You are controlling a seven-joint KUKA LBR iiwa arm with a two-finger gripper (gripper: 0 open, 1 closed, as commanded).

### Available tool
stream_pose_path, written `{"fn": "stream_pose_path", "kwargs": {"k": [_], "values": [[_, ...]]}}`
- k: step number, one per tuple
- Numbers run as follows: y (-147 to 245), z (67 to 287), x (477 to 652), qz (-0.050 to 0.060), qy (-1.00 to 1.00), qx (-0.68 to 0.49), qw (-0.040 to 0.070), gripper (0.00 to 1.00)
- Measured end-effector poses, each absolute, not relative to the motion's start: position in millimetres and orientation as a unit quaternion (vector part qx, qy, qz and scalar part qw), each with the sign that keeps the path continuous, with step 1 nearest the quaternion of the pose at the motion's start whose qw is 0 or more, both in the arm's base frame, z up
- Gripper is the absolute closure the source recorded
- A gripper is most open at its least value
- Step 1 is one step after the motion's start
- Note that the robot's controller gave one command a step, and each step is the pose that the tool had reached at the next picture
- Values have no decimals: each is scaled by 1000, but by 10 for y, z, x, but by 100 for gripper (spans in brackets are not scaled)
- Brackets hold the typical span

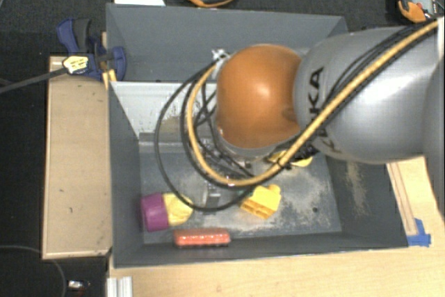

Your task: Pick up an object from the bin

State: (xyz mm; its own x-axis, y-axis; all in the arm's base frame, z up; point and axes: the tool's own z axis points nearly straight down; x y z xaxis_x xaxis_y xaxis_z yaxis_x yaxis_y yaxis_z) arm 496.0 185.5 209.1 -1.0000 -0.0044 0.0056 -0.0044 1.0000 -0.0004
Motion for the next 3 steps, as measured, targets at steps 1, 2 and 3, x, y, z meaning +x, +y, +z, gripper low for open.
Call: {"fn": "stream_pose_path", "kwargs": {"k": [1,2,3], "values": [[1843,2134,4978,-1,-1000,-1,-1,0],[2556,669,4843,-1,-998,64,2,0],[2469,1610,4872,-3,-999,49,-8,0]]}}
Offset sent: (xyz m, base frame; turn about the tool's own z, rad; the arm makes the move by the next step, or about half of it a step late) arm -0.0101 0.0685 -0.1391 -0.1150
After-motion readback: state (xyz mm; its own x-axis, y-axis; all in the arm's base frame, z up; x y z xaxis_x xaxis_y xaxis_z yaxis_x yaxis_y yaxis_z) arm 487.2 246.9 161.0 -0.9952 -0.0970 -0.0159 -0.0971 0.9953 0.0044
